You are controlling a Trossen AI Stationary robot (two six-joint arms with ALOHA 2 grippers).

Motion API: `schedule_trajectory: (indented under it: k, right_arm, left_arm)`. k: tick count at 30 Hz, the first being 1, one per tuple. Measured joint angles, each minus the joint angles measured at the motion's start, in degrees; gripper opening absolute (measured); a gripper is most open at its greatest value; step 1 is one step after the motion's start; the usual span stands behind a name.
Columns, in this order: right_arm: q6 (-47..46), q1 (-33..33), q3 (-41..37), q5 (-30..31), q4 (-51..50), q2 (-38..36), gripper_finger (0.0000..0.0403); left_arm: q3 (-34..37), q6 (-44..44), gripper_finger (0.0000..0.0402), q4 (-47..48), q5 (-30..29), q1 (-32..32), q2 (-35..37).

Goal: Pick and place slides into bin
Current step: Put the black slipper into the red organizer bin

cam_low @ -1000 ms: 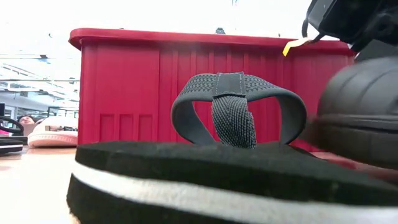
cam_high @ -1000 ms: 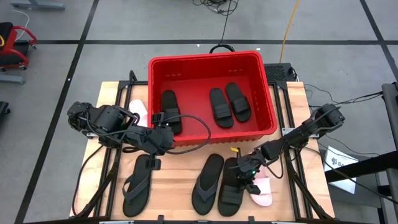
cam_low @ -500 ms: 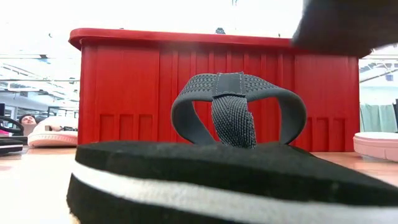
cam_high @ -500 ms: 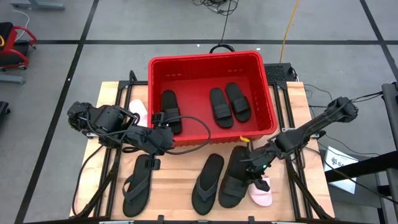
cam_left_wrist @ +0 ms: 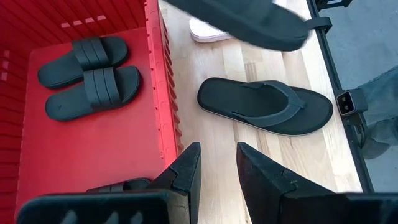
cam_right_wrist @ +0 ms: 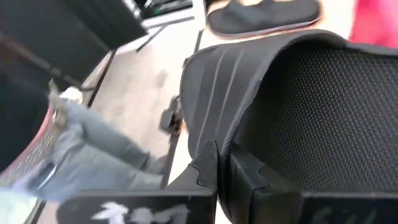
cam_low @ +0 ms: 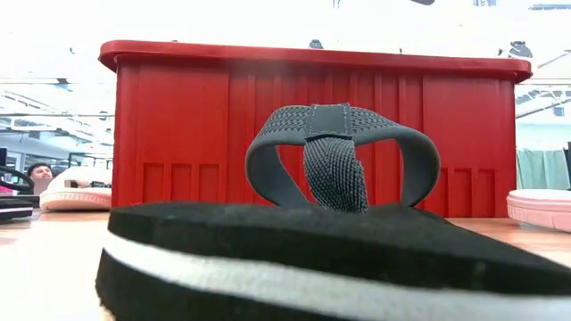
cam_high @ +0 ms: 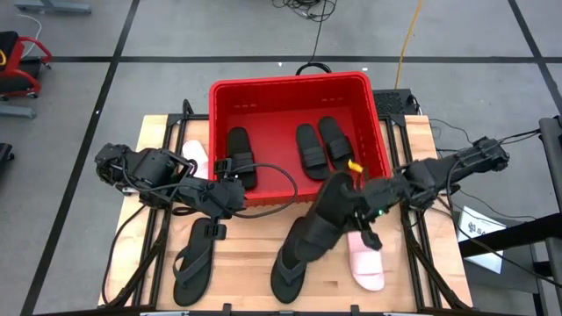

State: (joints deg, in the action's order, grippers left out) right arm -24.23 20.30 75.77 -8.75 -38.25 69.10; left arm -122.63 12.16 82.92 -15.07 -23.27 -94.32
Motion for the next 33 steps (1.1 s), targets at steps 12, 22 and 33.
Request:
schedule_trajectory:
  k: [12,22,33]
  right_arm:
    - [19.5,-19.5,10.4,-0.8,-4.6,1.0,0.0001]
    - [36.2,-32.1,11.2,-5.0,-5.4,5.7,0.0001]
    - [48.9,-40.6,11.2,-5.0,-1.5,18.8,0.0001]
  left_arm:
    - [0.0,1.6,0.0097,-0.1,-0.1,3.0,0.0]
    - [0.0,-1.4,0.0097,-0.5,-1.6,11.1,-0.2]
    - [0.0,-3.4,0.0097,-0.5,-1.6,18.9,-0.3]
